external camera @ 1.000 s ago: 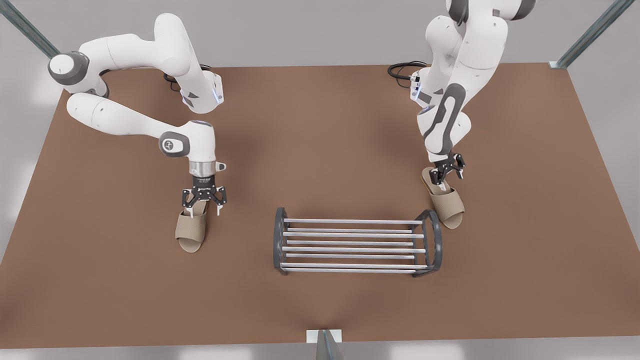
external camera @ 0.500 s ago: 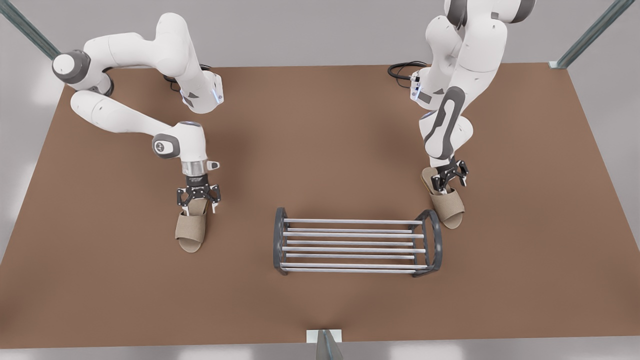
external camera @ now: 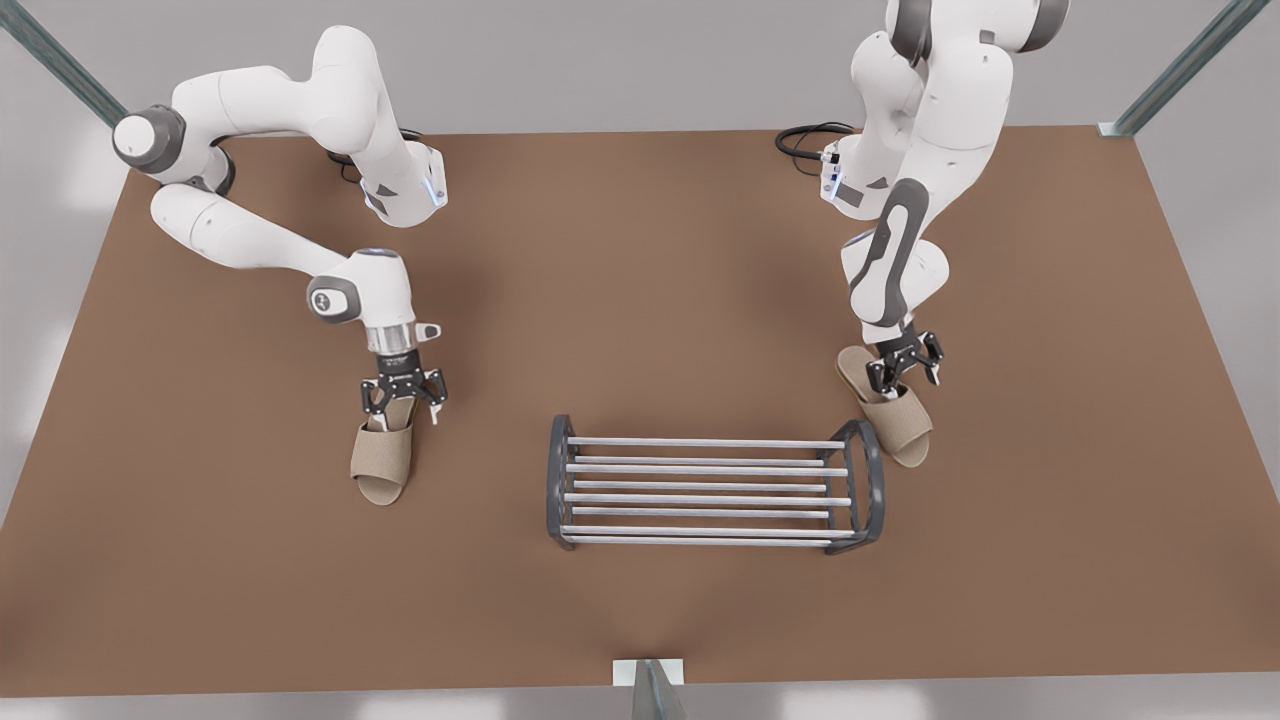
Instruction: Place the right shoe on the shoe rack with the right arm, and place the left shoe on the shoe rack with the left arm
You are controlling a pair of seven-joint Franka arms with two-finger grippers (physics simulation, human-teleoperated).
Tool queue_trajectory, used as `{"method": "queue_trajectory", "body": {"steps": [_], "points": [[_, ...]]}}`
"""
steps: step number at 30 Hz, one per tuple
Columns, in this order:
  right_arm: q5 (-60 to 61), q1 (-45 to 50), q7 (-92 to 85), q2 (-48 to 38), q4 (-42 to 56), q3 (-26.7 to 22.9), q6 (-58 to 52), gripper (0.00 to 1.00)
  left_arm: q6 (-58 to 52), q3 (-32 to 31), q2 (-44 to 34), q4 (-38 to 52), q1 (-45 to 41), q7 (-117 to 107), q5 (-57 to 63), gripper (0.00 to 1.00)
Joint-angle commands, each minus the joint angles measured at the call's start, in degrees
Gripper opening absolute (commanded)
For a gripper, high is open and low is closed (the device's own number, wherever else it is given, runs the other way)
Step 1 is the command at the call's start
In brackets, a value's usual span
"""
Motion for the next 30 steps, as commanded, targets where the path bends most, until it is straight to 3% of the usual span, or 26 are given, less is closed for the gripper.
{"method": "queue_trajectory", "body": {"steps": [1, 23, 24, 26, 30], "points": [[-0.8, -0.2, 0.5, 0.2, 0.5, 0.0, 1.6, 1.00, -1.0, 0.0, 0.0, 0.1, 0.1, -22.0, 0.4, 1.00], [-2.5, 2.3, 0.4, 3.0, 7.5, -0.2, 5.6, 1.00, -3.2, -0.1, 5.5, 3.3, -0.3, -22.0, 0.5, 1.00], [-2.6, 2.9, 0.4, 3.0, 8.0, -0.2, 6.0, 1.00, -3.1, -0.1, 5.5, 3.3, -0.4, -22.0, 0.5, 0.96], [-2.7, 3.3, 0.4, 3.3, 9.1, -0.2, 6.2, 1.00, -3.2, -0.1, 5.4, 3.3, -0.4, -22.0, 0.4, 0.65], [-2.9, 3.4, 0.4, 3.4, 9.7, -0.2, 7.0, 1.00, -3.2, -0.1, 5.2, 3.5, -1.0, -22.0, 0.4, 0.50]]}}
